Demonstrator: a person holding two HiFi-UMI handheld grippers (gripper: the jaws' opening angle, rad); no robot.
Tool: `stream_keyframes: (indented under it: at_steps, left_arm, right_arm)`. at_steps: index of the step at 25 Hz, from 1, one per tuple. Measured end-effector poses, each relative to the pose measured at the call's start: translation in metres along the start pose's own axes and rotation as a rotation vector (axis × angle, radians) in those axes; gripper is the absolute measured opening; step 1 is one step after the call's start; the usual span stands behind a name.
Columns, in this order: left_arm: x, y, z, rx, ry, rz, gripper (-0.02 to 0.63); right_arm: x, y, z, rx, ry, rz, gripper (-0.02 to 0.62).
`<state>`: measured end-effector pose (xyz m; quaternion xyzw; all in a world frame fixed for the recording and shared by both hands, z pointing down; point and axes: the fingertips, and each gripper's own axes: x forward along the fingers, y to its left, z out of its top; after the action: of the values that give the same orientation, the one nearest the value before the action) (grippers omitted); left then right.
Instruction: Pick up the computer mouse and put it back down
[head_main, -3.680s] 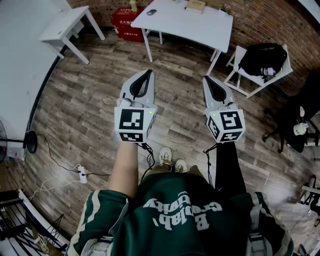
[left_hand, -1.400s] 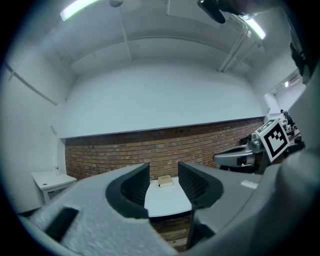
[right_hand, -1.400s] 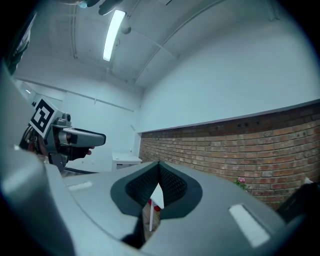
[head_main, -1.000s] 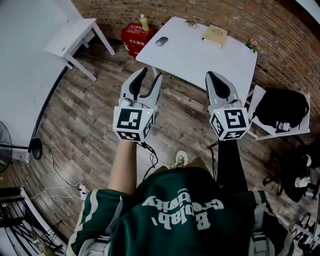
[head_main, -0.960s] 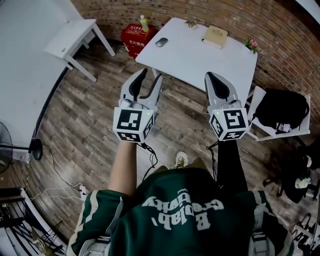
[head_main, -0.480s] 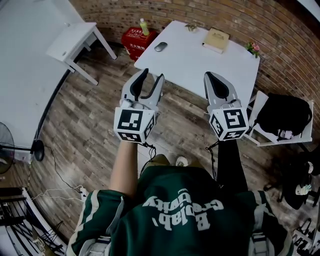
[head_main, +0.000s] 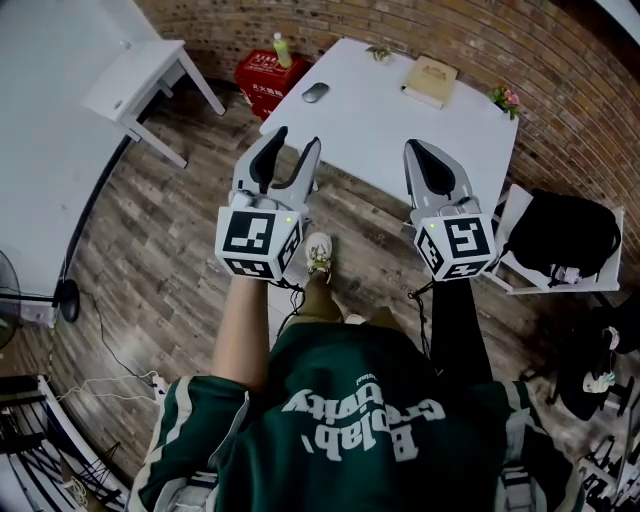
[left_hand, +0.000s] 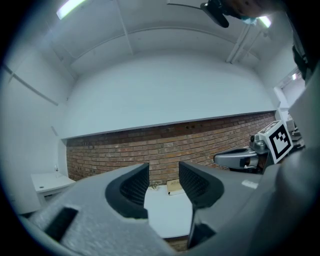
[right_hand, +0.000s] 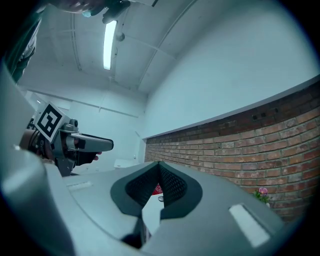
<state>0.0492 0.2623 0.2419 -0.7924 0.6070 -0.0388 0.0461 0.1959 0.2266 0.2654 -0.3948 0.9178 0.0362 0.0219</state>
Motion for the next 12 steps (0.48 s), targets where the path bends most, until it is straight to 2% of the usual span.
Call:
stream_keyframes:
  at_steps: [12]
  left_arm:
    - [0.074, 0.044, -0.004, 0.024, -0.024, -0.045, 0.210]
  right_arm:
    - [0.068, -0.026, -0.007, -0.014, -0.024, -0.023, 0.014]
